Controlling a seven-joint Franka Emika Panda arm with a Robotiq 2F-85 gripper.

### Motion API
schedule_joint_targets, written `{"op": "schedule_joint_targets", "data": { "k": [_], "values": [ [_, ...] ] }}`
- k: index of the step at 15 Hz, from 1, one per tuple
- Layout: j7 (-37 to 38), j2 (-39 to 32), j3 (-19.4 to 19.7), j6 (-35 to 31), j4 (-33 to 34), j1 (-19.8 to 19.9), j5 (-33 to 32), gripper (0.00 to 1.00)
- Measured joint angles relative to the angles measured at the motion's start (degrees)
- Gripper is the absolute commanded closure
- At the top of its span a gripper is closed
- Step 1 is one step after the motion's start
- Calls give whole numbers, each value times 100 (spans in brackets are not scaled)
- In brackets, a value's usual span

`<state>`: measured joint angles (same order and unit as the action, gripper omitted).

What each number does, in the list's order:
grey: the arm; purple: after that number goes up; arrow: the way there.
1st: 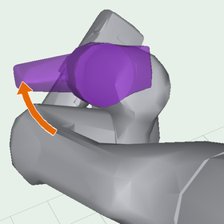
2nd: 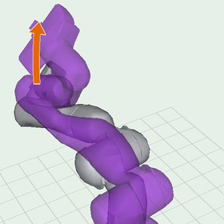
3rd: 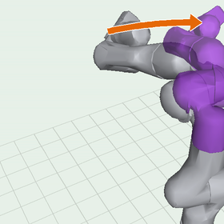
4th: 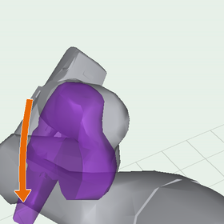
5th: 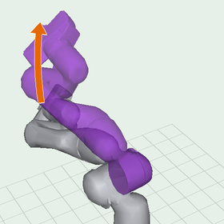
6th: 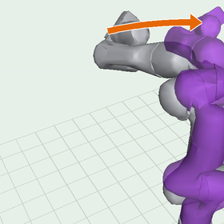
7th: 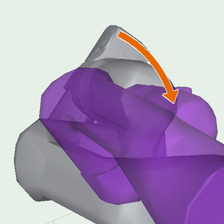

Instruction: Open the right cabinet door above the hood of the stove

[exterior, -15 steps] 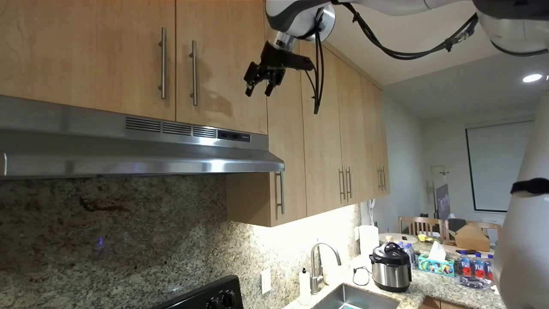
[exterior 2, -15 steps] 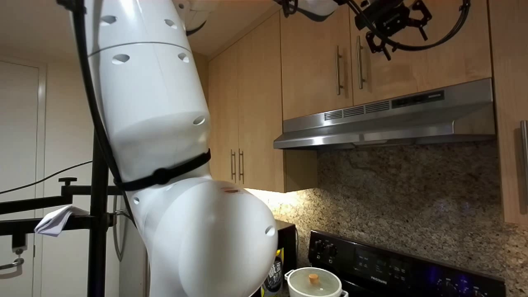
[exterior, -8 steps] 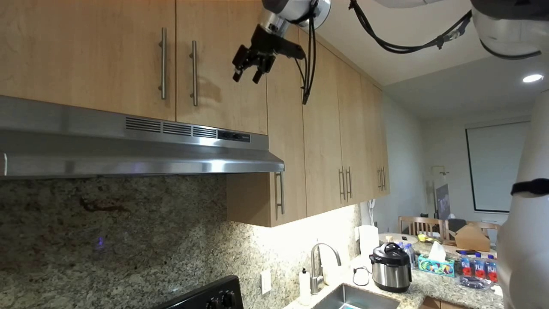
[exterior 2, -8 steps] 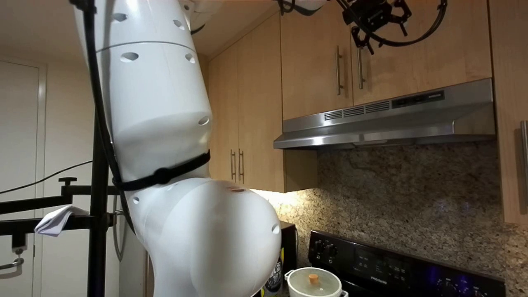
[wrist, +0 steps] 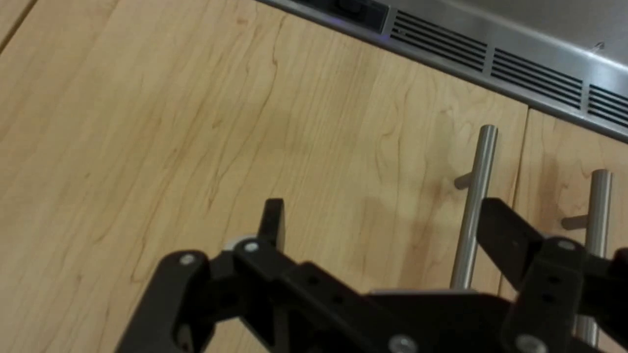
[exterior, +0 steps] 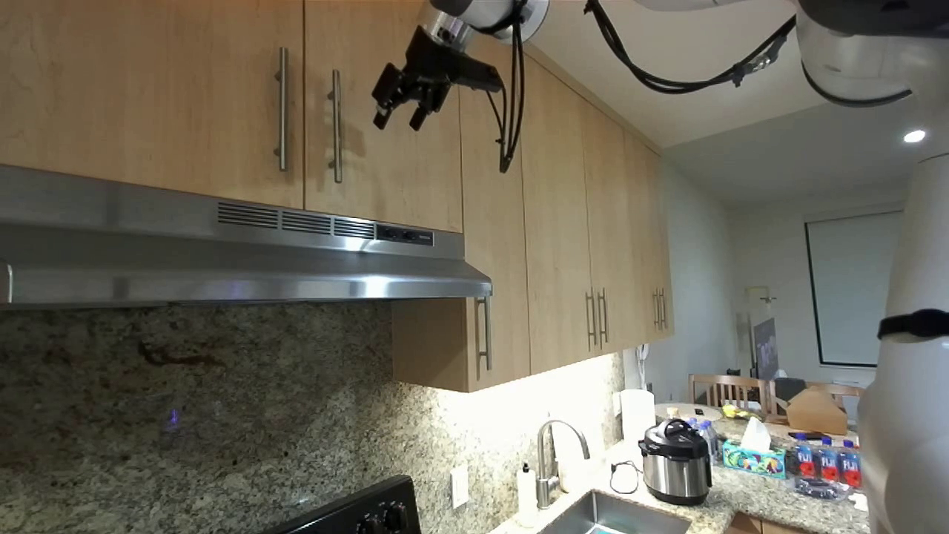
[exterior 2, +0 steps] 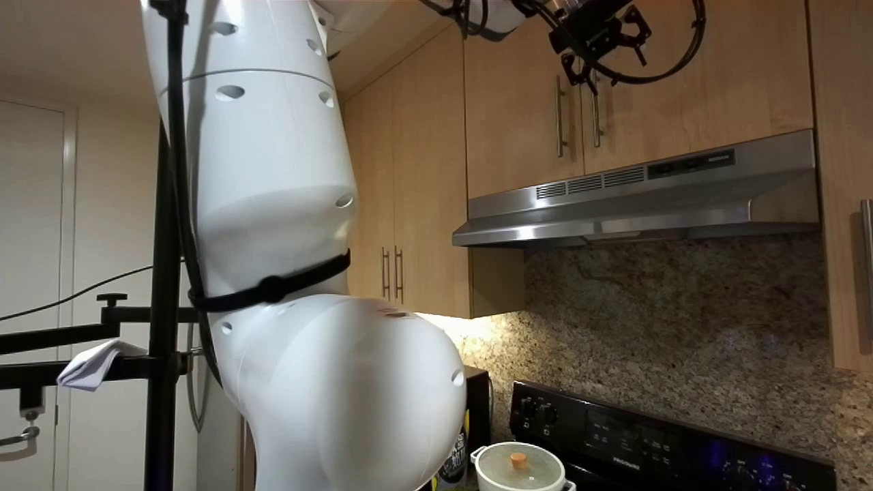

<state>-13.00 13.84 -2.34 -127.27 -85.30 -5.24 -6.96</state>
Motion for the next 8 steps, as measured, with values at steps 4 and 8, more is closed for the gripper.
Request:
{"op": "schedule_joint_targets", "data": {
  "k": [4, 8],
  "values": [
    [952, 1, -224, -711, -24, 77, -750, 0],
    [1514, 24, -442, -778, -29, 212, -1204, 0]
  ]
}}
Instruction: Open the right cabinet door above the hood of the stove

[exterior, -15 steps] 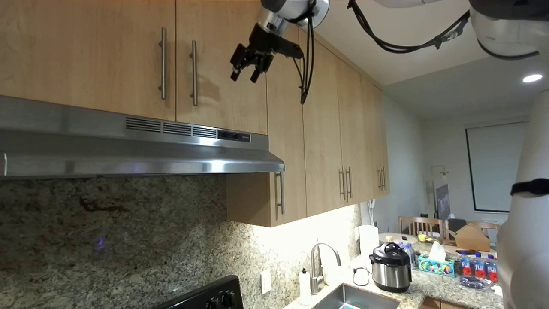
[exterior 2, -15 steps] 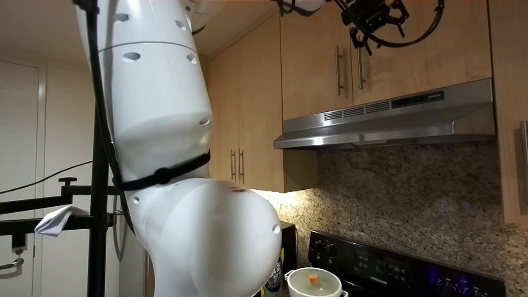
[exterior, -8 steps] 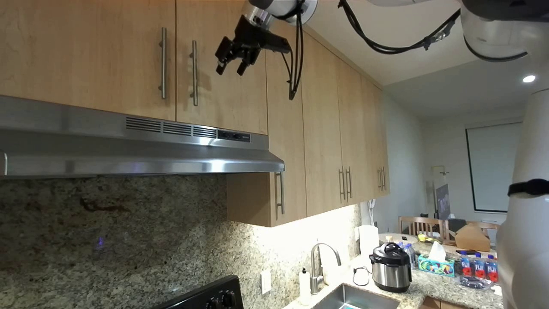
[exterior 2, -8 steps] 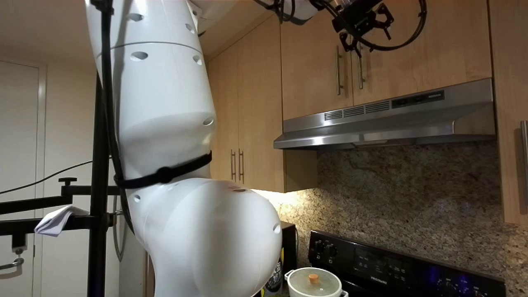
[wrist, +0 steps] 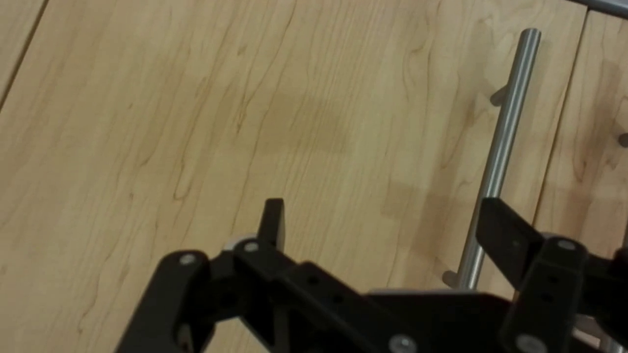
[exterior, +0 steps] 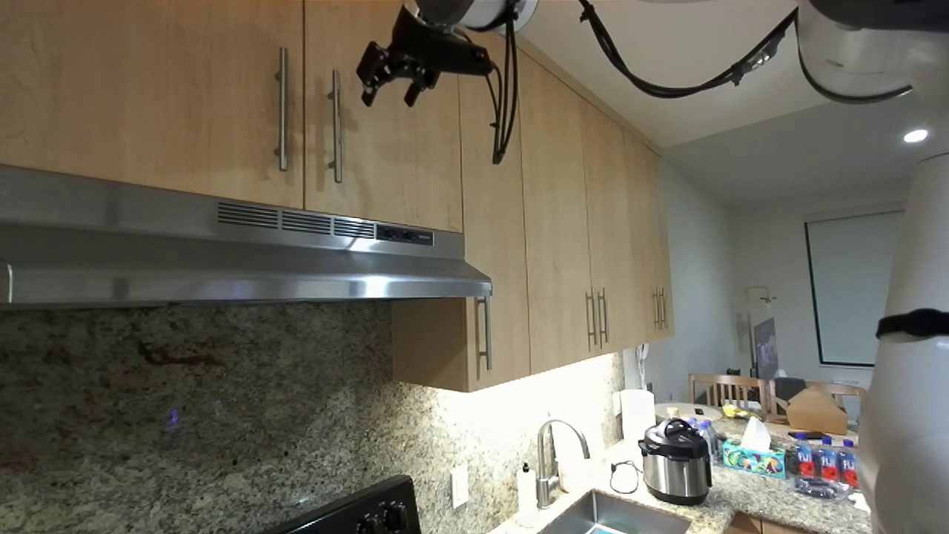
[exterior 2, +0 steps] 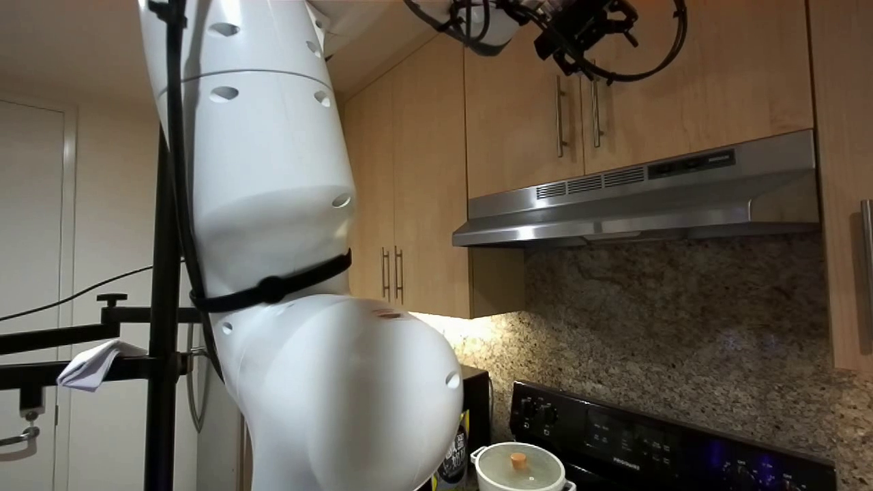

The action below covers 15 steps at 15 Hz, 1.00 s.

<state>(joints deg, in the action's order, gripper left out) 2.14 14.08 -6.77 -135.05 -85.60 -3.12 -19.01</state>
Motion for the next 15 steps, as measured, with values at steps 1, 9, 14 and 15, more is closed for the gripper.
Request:
{"op": "schedule_joint_targets", "data": {
  "k": [1, 9, 14, 15],
  "values": [
    [136, 16, -34, 0, -12, 41, -136, 0],
    [2313, 114, -734, 8, -404, 452, -1548, 0],
    [4212, -58, -1356, 536, -489, 517, -2911, 0],
    [4474, -114, -1436, 719, -468, 489, -3109, 0]
  ]
}}
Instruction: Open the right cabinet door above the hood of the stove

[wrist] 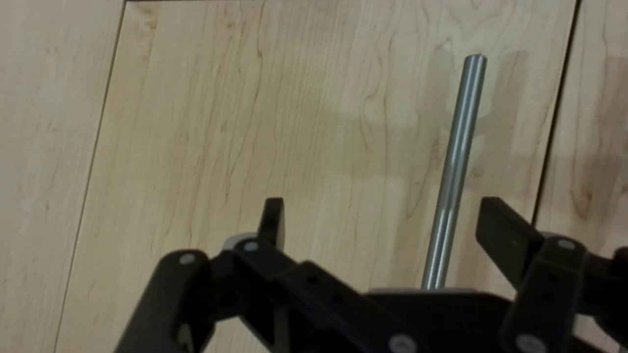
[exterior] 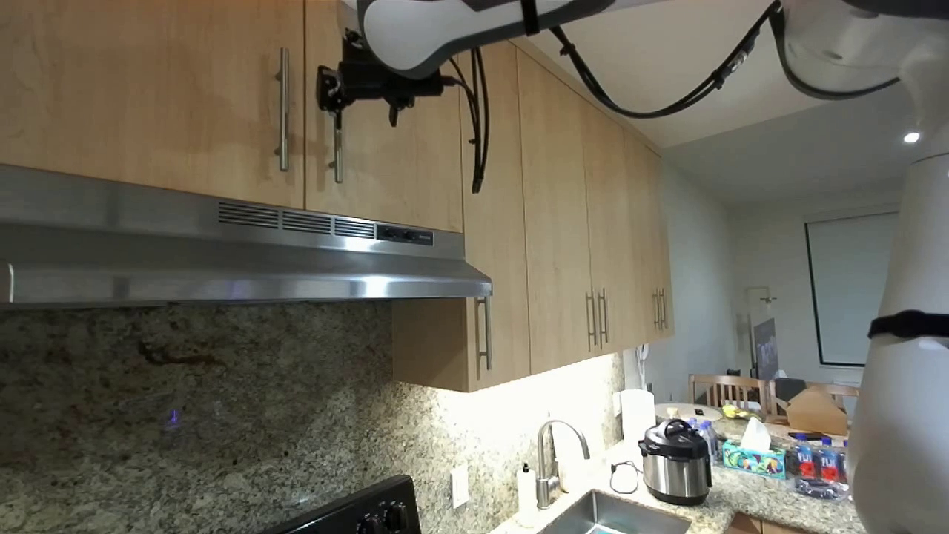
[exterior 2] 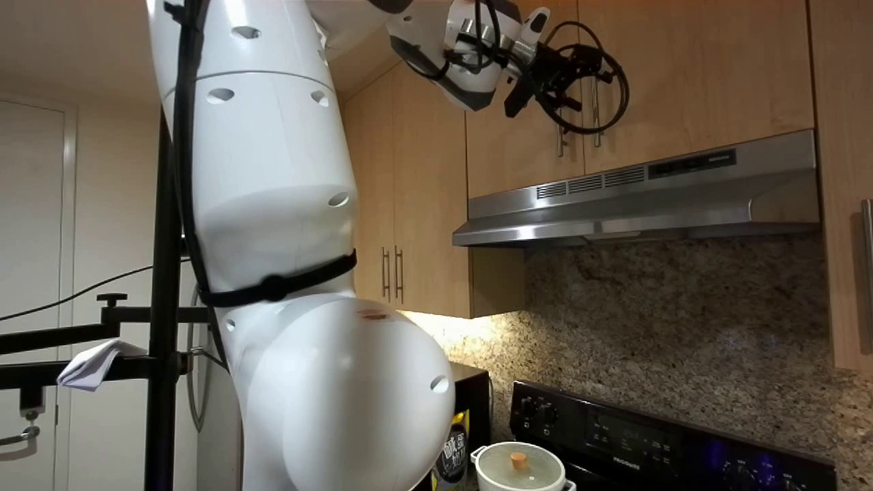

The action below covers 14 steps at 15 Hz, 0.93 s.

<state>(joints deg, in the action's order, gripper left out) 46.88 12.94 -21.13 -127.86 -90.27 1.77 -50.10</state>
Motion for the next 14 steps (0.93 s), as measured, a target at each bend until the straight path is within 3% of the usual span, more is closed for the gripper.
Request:
{"op": "schedule_joint_targets", "data": {
  "k": [7, 14],
  "values": [
    [1009, -552, -161, 960, 566, -627, -943, 0],
    [1227, -1296, 55, 1565, 1530, -1108, -1653, 0]
  ]
}}
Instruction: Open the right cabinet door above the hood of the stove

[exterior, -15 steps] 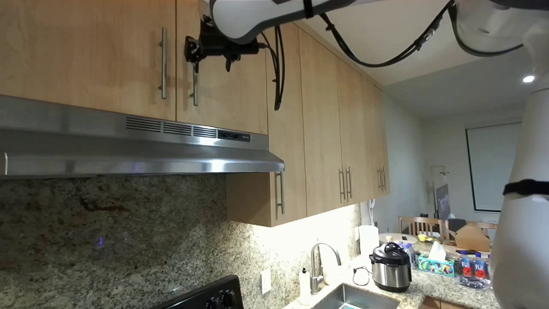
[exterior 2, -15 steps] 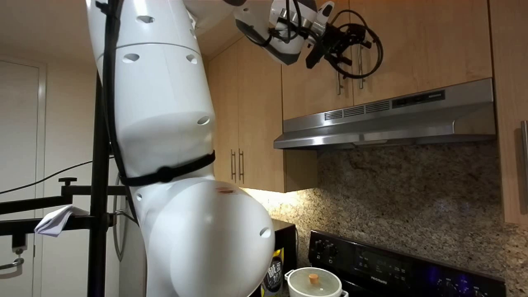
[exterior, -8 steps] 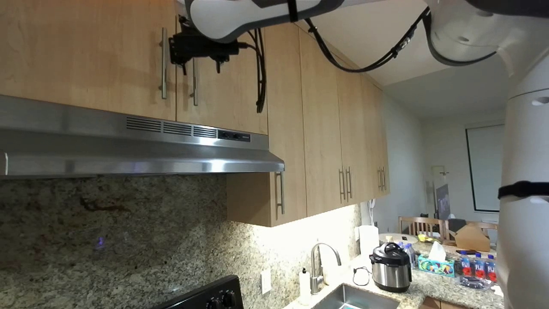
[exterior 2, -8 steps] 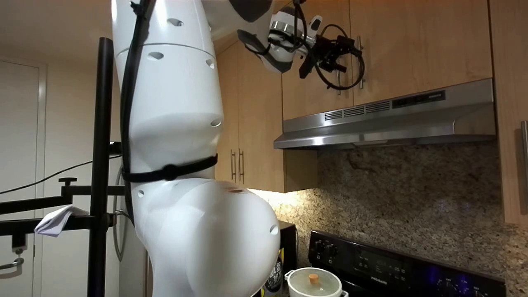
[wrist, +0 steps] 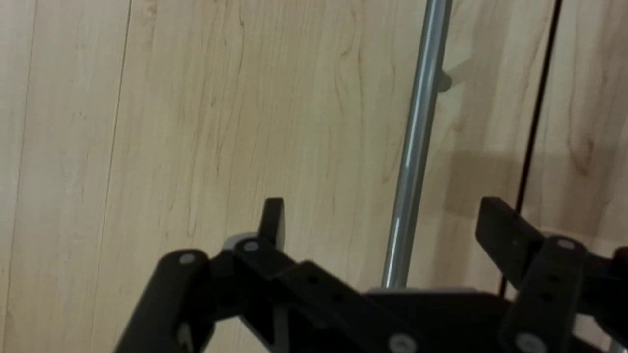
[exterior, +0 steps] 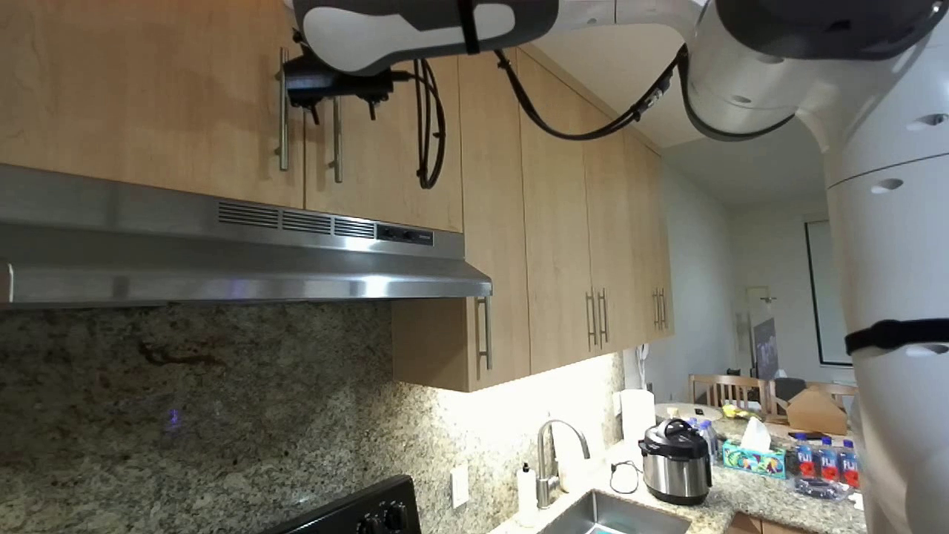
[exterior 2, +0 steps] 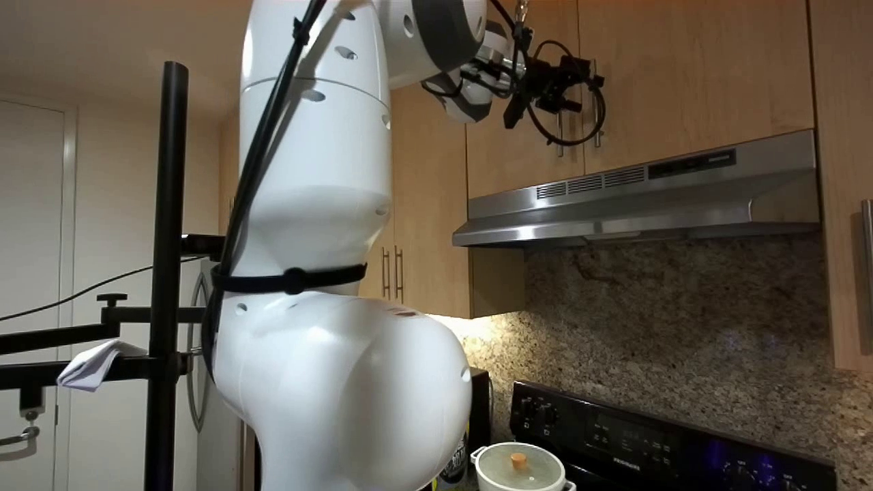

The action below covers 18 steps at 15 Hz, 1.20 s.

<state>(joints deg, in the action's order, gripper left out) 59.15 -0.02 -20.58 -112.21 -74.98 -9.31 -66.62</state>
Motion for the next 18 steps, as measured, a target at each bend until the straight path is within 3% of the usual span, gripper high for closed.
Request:
{"op": "schedule_joint_targets", "data": {
  "k": [4, 18],
  "values": [
    [-1, -424, 212, 115, 560, -195, -110, 0],
    [-22, -1156, 217, 1260, 1791, -361, -223, 0]
  ]
}}
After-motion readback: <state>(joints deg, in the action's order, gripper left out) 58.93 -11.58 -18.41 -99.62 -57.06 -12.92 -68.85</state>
